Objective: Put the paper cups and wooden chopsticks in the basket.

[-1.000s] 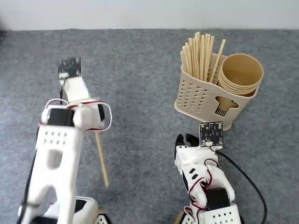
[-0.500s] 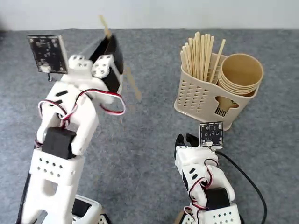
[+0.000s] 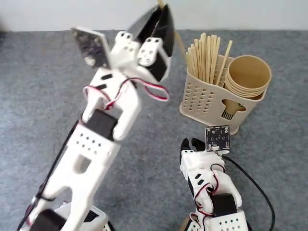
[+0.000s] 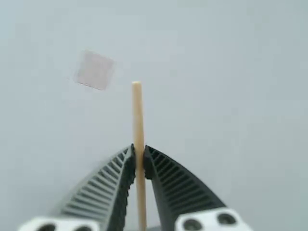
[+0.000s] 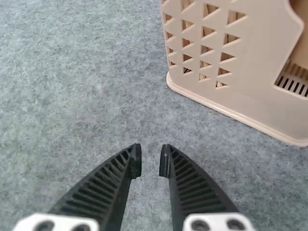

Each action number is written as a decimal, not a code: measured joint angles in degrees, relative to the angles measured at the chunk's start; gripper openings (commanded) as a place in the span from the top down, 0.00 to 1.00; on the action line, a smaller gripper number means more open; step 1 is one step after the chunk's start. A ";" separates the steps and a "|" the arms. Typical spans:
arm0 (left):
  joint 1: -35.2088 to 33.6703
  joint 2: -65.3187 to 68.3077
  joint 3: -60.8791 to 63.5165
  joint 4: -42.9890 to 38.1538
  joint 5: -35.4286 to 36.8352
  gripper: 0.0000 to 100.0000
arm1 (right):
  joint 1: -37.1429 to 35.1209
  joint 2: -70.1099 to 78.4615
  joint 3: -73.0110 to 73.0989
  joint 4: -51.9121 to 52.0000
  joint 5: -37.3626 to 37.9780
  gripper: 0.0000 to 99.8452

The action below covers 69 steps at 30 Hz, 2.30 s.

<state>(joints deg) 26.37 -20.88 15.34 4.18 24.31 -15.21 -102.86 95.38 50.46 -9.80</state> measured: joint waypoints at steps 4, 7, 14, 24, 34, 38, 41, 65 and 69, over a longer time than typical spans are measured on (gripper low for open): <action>1.49 6.33 -5.27 -0.26 0.00 0.98 | 0.00 0.00 0.00 0.00 0.00 0.92; 1.85 10.29 -6.59 -0.09 0.00 0.97 | 0.00 0.00 0.00 0.00 0.00 0.92; 2.46 12.48 -7.21 8.53 -2.20 0.85 | 0.00 0.00 0.00 0.00 0.00 0.92; -1.05 12.57 -17.67 15.12 -2.46 0.98 | 0.00 0.00 0.00 0.00 0.00 0.92; -4.57 -0.09 -15.38 37.10 -2.46 0.99 | 0.00 0.00 0.00 0.00 0.00 0.92; -5.71 -9.14 -8.00 42.90 -2.55 0.99 | 0.00 0.00 0.00 0.00 0.00 0.92; -7.74 -17.41 -0.62 43.52 -2.46 0.99 | 0.00 0.00 0.00 0.00 0.00 0.92; -11.96 -82.11 67.08 43.52 -8.00 0.99 | 3.78 0.00 0.00 0.00 0.09 0.92; -11.96 -82.20 71.65 43.52 -8.18 0.99 | 6.42 0.00 0.00 0.00 0.09 0.92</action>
<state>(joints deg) 14.42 -103.08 86.99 47.69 16.13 -8.79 -102.86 95.38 50.46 -9.71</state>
